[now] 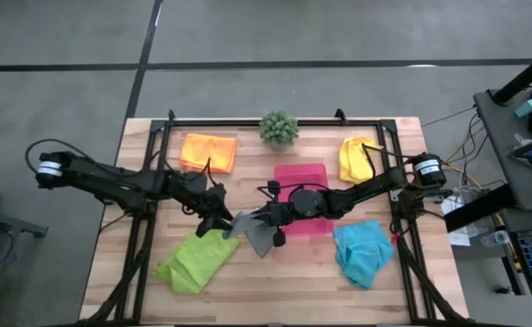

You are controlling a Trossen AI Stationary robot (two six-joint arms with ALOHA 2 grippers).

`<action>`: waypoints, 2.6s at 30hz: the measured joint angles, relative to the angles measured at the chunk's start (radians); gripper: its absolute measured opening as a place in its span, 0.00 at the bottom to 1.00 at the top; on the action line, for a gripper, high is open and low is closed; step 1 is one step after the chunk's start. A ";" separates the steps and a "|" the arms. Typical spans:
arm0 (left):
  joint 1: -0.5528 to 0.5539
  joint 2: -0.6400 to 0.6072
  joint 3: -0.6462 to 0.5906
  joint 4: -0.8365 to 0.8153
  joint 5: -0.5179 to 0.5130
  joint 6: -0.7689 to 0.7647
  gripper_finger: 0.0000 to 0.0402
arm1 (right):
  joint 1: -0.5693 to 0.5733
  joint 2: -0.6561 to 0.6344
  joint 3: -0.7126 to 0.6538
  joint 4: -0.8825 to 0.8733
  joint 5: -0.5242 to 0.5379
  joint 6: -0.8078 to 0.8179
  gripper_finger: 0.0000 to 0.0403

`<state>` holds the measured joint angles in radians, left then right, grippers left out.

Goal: Fold microfiber towels
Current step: Fold the gray towel

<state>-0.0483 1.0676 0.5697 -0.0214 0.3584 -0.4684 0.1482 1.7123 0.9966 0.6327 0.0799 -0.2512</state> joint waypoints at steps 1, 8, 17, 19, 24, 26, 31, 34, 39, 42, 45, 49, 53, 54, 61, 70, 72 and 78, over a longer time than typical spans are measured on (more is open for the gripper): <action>0.000 0.008 0.000 0.002 -0.001 0.000 0.36 | 0.000 0.000 0.000 0.000 0.000 0.001 0.02; 0.000 0.047 0.000 -0.003 -0.041 0.003 0.17 | 0.000 0.001 0.000 0.000 0.000 0.005 0.02; 0.000 0.013 0.000 -0.005 -0.090 0.003 0.00 | 0.000 0.001 0.007 0.001 0.001 0.027 0.15; 0.000 -0.006 0.000 -0.011 -0.105 0.004 0.00 | 0.000 -0.001 0.007 0.000 0.001 0.010 0.19; 0.000 -0.058 -0.002 -0.037 -0.140 0.003 0.00 | 0.000 -0.002 0.007 0.007 0.005 0.006 0.22; 0.000 -0.076 -0.002 -0.041 -0.158 0.003 0.00 | 0.000 -0.003 0.007 0.008 0.030 0.005 0.22; 0.000 -0.116 -0.001 -0.096 -0.185 0.002 0.00 | 0.000 -0.026 0.007 0.009 0.053 0.006 0.21; 0.000 -0.123 -0.004 -0.101 -0.185 0.002 0.00 | 0.000 -0.048 0.009 0.008 0.053 0.006 0.23; 0.000 -0.122 -0.004 -0.102 -0.192 0.002 0.00 | 0.001 -0.064 0.009 0.002 0.053 -0.017 0.27; 0.000 -0.122 -0.004 -0.101 -0.193 0.002 0.00 | 0.002 -0.061 0.009 0.001 0.054 -0.032 0.26; 0.000 -0.122 -0.004 -0.101 -0.205 0.002 0.00 | 0.002 -0.058 0.009 0.001 0.055 -0.035 0.18; 0.000 -0.122 -0.004 -0.101 -0.211 0.002 0.00 | 0.004 -0.056 0.009 0.000 0.055 -0.057 0.04; 0.000 -0.127 -0.004 -0.101 -0.231 0.000 0.00 | 0.007 -0.060 0.009 0.009 0.055 -0.070 0.02; 0.000 -0.133 -0.005 -0.101 -0.237 -0.001 0.00 | 0.007 -0.064 0.009 0.009 0.055 -0.077 0.02; 0.001 -0.226 0.027 -0.030 -0.342 0.004 0.00 | 0.013 -0.128 0.059 -0.018 0.039 -0.134 0.02; 0.000 -0.351 0.013 0.082 -0.354 0.061 0.00 | 0.014 -0.186 0.181 -0.252 -0.099 -0.088 0.02; 0.000 -0.359 0.001 0.086 -0.352 0.064 0.00 | 0.018 -0.196 0.198 -0.320 -0.110 -0.066 0.02; 0.000 -0.332 -0.023 0.078 -0.286 0.086 0.06 | 0.025 -0.205 0.187 -0.422 -0.109 -0.039 0.02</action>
<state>-0.0479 0.7356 0.5465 0.0567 0.0726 -0.3824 0.1728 1.5070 1.1835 0.2111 -0.0287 -0.2906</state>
